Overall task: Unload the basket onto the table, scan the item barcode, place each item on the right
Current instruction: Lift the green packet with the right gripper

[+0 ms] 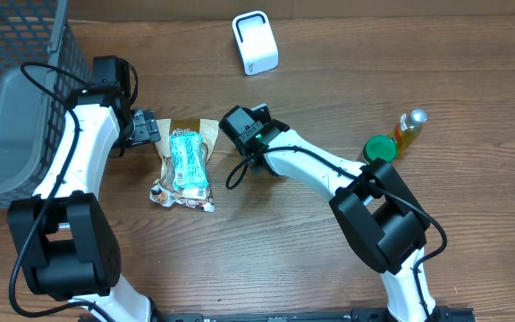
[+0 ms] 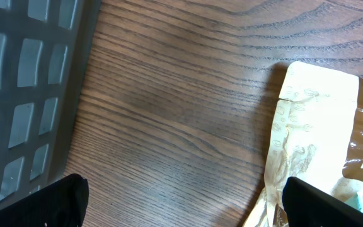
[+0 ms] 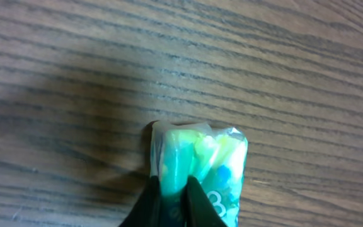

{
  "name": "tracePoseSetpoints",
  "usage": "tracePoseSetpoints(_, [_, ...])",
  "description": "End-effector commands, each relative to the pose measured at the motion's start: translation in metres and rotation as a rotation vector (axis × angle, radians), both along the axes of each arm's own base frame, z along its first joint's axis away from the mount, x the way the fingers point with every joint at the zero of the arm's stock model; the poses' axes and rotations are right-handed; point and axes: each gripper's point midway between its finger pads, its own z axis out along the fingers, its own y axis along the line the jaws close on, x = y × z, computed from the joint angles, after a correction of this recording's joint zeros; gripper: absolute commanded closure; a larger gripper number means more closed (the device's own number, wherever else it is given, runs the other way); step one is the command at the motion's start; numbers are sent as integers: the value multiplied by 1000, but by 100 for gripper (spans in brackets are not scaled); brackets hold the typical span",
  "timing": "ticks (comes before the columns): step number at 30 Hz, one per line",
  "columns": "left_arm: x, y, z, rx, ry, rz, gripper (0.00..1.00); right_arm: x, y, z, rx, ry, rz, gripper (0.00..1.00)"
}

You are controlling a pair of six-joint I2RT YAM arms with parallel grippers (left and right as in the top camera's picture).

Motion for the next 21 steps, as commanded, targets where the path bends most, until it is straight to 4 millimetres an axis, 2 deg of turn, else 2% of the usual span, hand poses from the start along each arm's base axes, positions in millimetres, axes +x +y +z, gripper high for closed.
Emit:
tracePoseSetpoints(1, [2, 1, 3, 14, -6, -4, 0, 2, 7, 18, 64, -8, -21, 95])
tracePoseSetpoints(10, [2, 1, 3, 14, -6, -4, 0, 1, 17, 58, 308, 54, -19, 96])
tracePoseSetpoints(18, [2, 1, 3, 14, -6, -4, 0, -2, 26, 73, 643, 252, -14, 96])
tracePoseSetpoints(21, [2, 1, 3, 14, -6, -4, 0, 2, 26, 83, 706, 257, 2, 96])
